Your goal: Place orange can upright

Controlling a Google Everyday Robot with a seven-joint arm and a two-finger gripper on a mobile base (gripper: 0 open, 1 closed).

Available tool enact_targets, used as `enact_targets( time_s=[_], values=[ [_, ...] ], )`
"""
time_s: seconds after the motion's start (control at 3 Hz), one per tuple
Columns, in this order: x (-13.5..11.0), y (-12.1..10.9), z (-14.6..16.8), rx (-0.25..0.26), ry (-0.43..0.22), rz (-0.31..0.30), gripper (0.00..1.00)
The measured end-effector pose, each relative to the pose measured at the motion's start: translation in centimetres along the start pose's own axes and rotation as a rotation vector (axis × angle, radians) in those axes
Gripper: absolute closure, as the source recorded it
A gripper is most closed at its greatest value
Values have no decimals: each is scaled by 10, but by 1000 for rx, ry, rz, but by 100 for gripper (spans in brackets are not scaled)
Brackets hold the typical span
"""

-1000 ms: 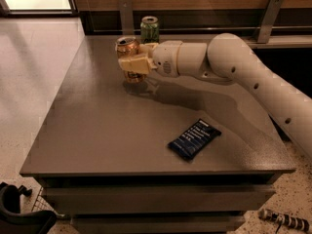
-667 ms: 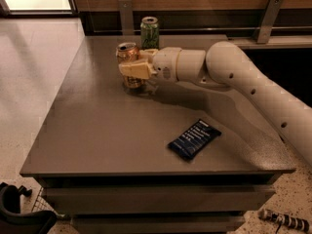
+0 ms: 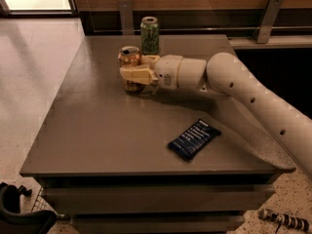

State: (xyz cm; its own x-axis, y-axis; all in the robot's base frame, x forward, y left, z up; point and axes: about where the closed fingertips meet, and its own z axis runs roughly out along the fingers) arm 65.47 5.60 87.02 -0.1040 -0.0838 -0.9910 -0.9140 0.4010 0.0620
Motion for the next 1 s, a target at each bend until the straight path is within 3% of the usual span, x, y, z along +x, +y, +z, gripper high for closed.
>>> enact_targets(
  time_s=[0.33, 1.0],
  values=[
    [-1, 0, 0, 0, 0, 0, 49],
    [-2, 3, 3, -7, 0, -1, 0]
  ],
)
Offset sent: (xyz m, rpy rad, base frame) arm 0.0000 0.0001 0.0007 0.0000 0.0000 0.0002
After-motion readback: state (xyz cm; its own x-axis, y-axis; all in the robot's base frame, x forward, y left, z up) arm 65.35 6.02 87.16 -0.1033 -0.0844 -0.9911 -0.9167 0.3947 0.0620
